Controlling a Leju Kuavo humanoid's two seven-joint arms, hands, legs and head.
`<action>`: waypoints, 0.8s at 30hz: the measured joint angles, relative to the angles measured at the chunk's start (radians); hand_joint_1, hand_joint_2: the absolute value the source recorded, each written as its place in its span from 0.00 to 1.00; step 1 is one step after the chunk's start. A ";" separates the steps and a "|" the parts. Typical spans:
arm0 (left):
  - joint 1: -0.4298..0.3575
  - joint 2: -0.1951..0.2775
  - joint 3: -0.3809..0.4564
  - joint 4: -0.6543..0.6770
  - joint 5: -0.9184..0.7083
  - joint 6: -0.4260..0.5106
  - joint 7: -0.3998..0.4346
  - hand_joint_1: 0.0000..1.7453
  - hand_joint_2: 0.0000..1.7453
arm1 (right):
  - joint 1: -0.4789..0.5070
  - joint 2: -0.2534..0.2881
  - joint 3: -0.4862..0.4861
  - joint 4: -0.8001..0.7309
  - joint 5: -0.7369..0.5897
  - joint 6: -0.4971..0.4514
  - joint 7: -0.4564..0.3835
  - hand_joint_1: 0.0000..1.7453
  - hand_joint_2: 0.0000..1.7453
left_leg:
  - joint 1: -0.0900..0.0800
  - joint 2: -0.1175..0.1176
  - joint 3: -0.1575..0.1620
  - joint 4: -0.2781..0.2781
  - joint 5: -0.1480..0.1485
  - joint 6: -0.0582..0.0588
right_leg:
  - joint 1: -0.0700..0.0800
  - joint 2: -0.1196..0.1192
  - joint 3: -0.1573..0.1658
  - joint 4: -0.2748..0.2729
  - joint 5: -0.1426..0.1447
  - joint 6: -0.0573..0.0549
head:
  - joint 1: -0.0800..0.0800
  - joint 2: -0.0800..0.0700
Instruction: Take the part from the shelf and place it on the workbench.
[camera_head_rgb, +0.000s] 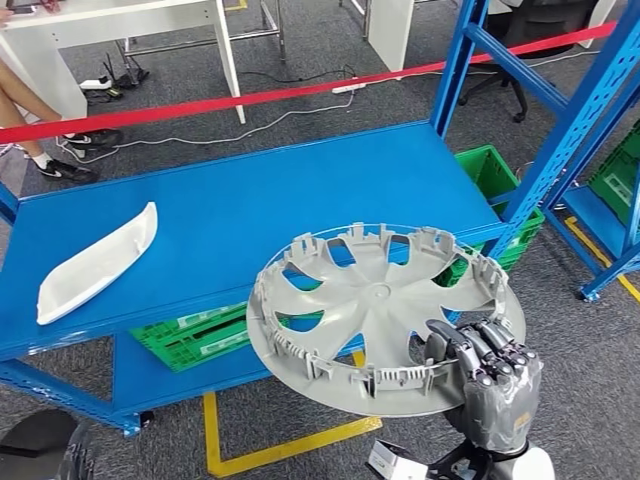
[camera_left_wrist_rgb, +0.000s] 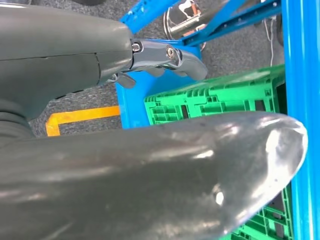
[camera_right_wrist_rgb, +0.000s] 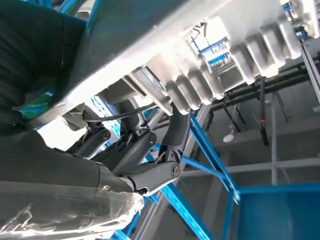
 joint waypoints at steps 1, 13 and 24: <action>0.002 -0.001 -0.006 -0.005 0.006 0.002 0.000 0.00 0.00 | 0.003 0.005 -0.007 -0.003 -0.007 0.000 -0.012 1.00 1.00 | 0.002 0.001 -0.010 -0.001 0.010 0.004 | -0.001 -0.001 -0.015 0.045 -0.046 0.004 | 0.001 0.000; 0.025 -0.002 -0.087 -0.068 0.030 0.004 0.000 0.00 0.00 | 0.022 0.045 -0.054 -0.024 -0.054 0.000 -0.086 1.00 1.00 | -0.002 0.000 -0.111 0.014 0.108 -0.025 | 0.001 -0.004 0.191 -0.070 -0.104 -0.012 | 0.000 0.000; 0.026 -0.001 -0.153 -0.078 0.010 -0.005 0.000 0.00 0.00 | 0.050 0.080 -0.107 -0.039 -0.080 0.000 -0.134 1.00 1.00 | 0.008 -0.002 -0.026 0.111 -0.016 -0.044 | -0.002 -0.005 0.074 -0.061 0.000 -0.025 | -0.009 0.000</action>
